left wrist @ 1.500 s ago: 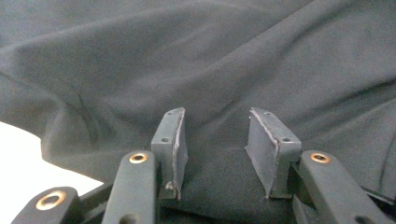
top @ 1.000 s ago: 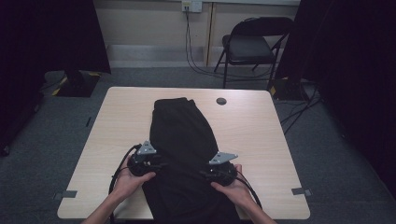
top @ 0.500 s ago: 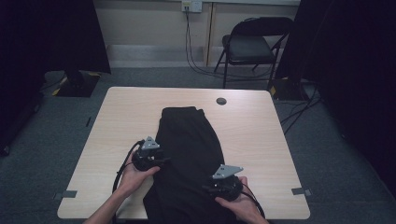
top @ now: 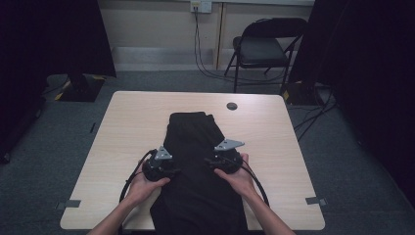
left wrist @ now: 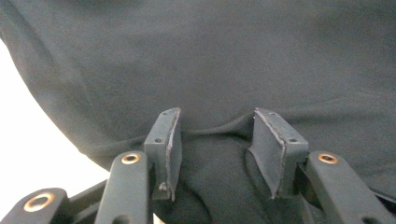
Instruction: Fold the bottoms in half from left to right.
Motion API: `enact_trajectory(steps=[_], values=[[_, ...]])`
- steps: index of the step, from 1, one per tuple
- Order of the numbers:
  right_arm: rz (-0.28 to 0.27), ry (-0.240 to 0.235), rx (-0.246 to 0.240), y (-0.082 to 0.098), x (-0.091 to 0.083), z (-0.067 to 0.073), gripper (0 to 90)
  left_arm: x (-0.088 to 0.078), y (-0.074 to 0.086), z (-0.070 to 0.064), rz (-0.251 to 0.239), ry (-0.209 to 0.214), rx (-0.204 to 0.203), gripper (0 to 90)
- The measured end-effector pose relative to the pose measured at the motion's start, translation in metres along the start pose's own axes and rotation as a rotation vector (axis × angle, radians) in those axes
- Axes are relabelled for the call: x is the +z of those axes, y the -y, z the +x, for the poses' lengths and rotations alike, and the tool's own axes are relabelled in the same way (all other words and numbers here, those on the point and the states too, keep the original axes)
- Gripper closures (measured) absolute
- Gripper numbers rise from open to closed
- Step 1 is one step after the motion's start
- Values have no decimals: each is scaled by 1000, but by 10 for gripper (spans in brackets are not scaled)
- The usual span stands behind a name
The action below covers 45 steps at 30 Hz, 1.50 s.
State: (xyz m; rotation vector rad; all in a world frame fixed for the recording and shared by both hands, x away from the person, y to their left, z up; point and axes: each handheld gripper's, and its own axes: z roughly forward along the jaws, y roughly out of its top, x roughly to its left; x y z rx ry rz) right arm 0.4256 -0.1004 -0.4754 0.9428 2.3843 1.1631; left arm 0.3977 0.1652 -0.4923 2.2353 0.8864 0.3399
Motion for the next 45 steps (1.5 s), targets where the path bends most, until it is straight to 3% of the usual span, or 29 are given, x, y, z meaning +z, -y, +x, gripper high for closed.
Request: enact_trajectory(steps=[5, 8, 10, 12, 15, 19, 23, 27, 32, 34, 35, 37, 41, 42, 45], values=[[55, 3, 4, 0, 29, -2, 479, -4, 1, -6, 17, 24, 2, 582], [62, 7, 12, 6, 34, 0, 462, -6, 1, -6, 25, 65, -34, 596], [62, 10, 3, 7, 33, 3, 463, -8, 1, -6, 24, 84, -28, 604], [66, -4, 4, 9, 30, 4, 462, -13, -2, -5, -6, 88, -37, 604], [55, -22, -6, 16, 23, 9, 462, -19, -4, -1, -54, 82, -65, 595], [52, -45, -19, 27, 9, 20, 462, -25, -2, 6, -79, 68, -85, 585], [76, -72, -43, 38, -8, 32, 462, -29, 1, 12, -94, 44, -99, 575], [66, -90, -48, 51, -24, 44, 462, -26, 3, 16, -83, 37, -122, 568], [112, -135, -83, 58, -41, 60, 465, -28, -3, 12, -89, 29, -112, 539], [125, -153, -79, 60, -47, 63, 518, -29, -7, 12, -91, 20, -95, 528], [113, -160, -78, 60, -50, 61, 517, -29, -9, 12, -97, 18, -103, 527], [79, -125, -49, 57, -54, 51, 516, -27, -15, 15, -98, 8, -91, 525], [13, -16, 33, 39, -55, 11, 514, -19, -26, 26, -102, -1, -114, 525], [4, 3, 39, 36, -53, 4, 510, -16, -29, 30, -117, -7, -118, 525], [5, 44, 87, 24, -39, -24, 469, -7, -36, 39, -101, -18, -119, 525]])
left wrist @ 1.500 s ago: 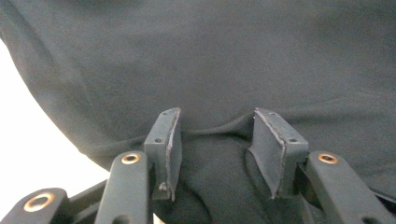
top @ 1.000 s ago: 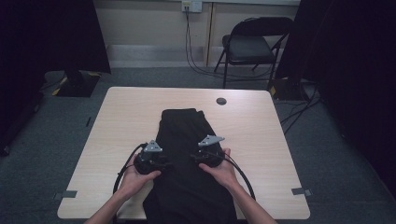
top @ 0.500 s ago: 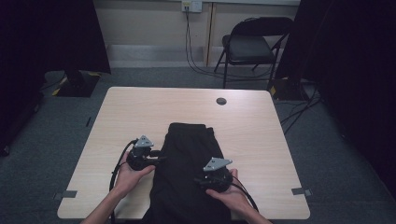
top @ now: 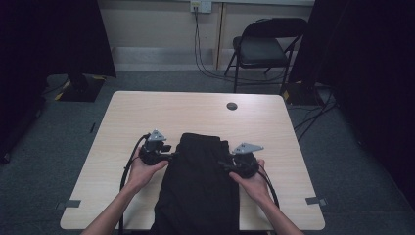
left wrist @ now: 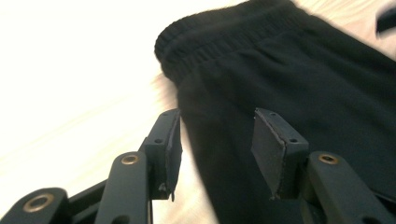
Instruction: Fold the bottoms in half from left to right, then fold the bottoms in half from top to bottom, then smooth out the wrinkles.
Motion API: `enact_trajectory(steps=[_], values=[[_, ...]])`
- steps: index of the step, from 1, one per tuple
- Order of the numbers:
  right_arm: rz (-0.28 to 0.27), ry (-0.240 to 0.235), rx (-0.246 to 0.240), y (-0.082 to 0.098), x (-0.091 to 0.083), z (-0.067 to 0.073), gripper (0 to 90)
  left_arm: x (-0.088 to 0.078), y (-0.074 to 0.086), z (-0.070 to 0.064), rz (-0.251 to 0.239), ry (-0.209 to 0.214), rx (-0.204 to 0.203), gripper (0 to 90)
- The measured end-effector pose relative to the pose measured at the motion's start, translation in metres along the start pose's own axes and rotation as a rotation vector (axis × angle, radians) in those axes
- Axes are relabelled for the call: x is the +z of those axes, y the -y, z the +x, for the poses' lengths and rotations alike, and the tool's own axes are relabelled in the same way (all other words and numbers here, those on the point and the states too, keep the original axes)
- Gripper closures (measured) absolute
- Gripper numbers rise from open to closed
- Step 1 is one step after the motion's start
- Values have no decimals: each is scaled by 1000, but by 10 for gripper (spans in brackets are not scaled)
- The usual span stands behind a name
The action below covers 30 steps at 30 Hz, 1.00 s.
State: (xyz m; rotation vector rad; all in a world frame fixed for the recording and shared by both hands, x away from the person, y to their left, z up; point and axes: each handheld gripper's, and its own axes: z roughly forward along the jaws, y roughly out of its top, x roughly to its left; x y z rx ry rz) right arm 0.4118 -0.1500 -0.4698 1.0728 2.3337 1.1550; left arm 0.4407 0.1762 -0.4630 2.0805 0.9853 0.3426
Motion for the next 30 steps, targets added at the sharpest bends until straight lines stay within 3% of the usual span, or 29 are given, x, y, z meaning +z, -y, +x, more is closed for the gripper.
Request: enact_trajectory(steps=[2, 3, 6, 9, 11, 13, 14, 18, 21, 25, 30], values=[[9, 9, 1, -7, 12, -9, 431, 6, -2, 6, -7, 15, -35, 525], [16, 21, 3, -9, 17, -11, 408, 10, -4, 7, 11, 4, -19, 523], [19, 54, 17, -12, 32, -18, 377, 17, -5, 10, -4, 5, -47, 515], [56, 49, 40, -6, 43, -23, 345, 24, -4, 11, 10, 4, -47, 487], [59, 61, 37, -3, 45, -24, 339, 28, -2, 11, 16, 12, -58, 478], [61, 66, 17, -4, 46, -23, 336, 33, -2, 10, 29, 6, -43, 466], [59, 71, 15, -4, 47, -24, 332, 35, -1, 10, 28, 10, -57, 459], [69, 71, 36, -1, 51, -26, 309, 41, 0, 9, 43, 20, -69, 419], [69, 74, 31, -1, 52, -25, 314, 44, 0, 5, 61, 7, -36, 417], [67, 60, 27, -2, 51, -24, 448, 47, 2, 8, 42, -2, -65, 398], [59, 26, 18, -4, 52, -20, 639, 48, 3, 9, 42, -5, -41, 368]])
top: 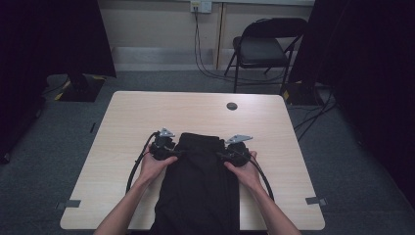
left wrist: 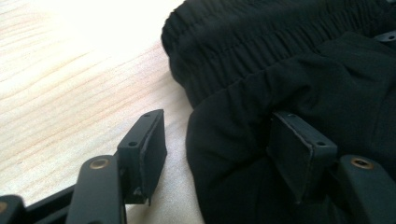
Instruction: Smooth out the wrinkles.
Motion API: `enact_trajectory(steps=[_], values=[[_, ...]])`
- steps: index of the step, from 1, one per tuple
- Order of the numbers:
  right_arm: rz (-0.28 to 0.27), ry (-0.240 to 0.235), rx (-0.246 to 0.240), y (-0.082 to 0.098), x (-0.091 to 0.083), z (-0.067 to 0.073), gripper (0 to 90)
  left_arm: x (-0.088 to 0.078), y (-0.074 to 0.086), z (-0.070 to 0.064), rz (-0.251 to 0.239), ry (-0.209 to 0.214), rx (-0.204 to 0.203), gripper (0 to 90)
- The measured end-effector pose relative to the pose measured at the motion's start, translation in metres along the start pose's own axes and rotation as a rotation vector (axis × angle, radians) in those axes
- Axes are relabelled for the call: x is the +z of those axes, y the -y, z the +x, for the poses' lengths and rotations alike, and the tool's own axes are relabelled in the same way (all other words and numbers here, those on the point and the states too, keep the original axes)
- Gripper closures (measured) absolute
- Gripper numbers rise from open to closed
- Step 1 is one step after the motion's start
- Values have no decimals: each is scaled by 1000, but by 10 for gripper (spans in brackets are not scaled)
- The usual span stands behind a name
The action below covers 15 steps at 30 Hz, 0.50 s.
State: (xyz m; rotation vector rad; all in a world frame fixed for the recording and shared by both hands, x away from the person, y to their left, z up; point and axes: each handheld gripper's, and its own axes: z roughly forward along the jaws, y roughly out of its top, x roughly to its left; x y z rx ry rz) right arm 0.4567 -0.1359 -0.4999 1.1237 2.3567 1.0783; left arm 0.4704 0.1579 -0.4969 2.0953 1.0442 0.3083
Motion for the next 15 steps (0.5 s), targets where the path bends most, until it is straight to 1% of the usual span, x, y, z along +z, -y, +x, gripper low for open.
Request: enact_trajectory(steps=[1, 4, 5, 6, 7, 8, 9, 10, 11, 12, 15], values=[[-4, -15, 0, 0, 1, 0, 684, 0, 0, 0, -1, 3, -1, 369], [-6, -23, -2, -2, 3, 1, 717, -1, 0, 1, -2, 7, -14, 404], [-9, -26, -1, -2, 3, 2, 737, -1, 0, 0, -5, 22, -14, 452], [-12, -31, 2, -2, 4, 1, 746, -2, 1, -1, -5, 17, -8, 514], [-18, -36, 15, -2, 4, 1, 758, -2, 2, -3, -8, 5, 1, 529], [-21, -43, 21, -1, 4, 0, 774, -2, 3, -3, -10, 4, 5, 567], [-21, -47, 25, -1, 4, 0, 781, -3, 4, -2, -17, 21, -14, 618], [-22, -46, 31, -1, 3, 0, 787, -4, 6, 0, -20, 34, -27, 690], [-26, -48, 33, -1, 3, 0, 795, -5, 7, 3, -27, 57, -43, 752], [-31, -50, 35, -2, 3, 0, 803, -5, 9, 3, -34, 64, -57, 796], [-49, -51, 40, -5, 0, -1, 812, -7, 9, 3, -46, 69, -55, 832]])
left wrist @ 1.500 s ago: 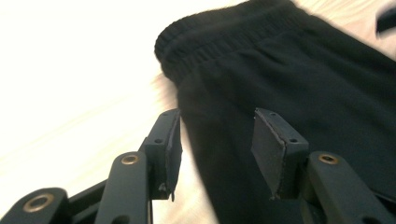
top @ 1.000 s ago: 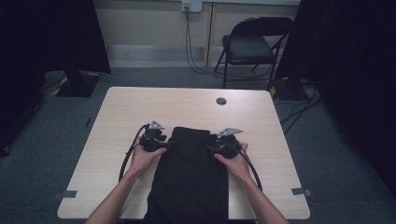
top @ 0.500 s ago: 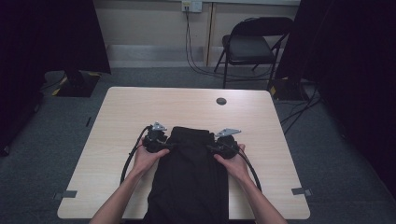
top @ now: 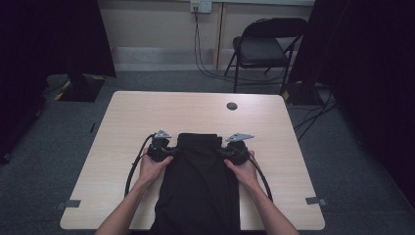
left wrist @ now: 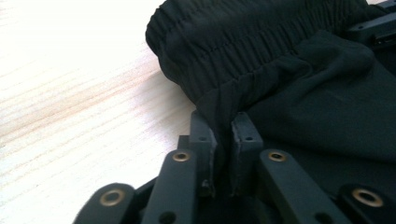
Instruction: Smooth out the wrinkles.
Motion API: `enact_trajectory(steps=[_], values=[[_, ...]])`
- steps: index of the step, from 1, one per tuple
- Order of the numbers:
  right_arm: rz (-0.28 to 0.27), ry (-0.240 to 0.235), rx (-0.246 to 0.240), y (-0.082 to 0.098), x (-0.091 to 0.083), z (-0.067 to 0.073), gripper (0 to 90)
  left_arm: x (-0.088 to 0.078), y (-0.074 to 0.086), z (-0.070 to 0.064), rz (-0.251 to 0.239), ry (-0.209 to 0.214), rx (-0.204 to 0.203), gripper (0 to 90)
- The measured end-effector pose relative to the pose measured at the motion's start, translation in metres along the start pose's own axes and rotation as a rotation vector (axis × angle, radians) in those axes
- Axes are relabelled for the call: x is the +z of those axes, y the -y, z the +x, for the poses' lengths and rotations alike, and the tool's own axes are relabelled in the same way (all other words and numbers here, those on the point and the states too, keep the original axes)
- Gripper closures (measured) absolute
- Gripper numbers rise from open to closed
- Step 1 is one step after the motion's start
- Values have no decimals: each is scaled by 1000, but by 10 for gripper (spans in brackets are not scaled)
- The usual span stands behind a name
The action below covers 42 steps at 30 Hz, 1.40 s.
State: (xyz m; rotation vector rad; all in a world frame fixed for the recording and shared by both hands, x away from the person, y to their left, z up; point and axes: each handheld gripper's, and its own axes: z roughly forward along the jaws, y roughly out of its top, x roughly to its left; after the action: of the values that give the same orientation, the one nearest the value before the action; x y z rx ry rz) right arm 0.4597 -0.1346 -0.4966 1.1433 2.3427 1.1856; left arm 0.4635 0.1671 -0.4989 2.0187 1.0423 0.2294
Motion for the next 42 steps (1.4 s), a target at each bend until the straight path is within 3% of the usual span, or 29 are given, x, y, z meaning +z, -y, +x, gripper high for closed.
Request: enact_trajectory(steps=[3, 4, 11, 19, 25, 30, 34, 39, 42], values=[[-10, -7, 6, -2, -3, -1, 815, -5, -3, -2, -33, 8, -18, 842], [-10, -9, 5, -4, -4, -1, 817, -8, -5, -2, -36, 2, -5, 843], [-94, -45, 3, -36, -17, 3, 826, -34, -12, 3, -137, 0, -40, 843], [-166, -62, -12, -67, -30, 11, 828, -65, -37, 4, -198, -28, -3, 845], [-224, -57, -26, -99, -44, 10, 831, -83, -67, 5, -252, -63, 22, 847], [-275, -33, -41, -135, -61, 6, 834, -102, -107, 4, -315, -96, 54, 851], [-331, -21, -51, -169, -77, 2, 836, -112, -139, 3, -352, -144, 33, 855], [-379, 20, -73, -206, -97, -2, 837, -130, -172, -2, -434, -144, 45, 856], [-427, 28, -75, -223, -111, -3, 838, -140, -183, -10, -453, -141, 82, 856]])
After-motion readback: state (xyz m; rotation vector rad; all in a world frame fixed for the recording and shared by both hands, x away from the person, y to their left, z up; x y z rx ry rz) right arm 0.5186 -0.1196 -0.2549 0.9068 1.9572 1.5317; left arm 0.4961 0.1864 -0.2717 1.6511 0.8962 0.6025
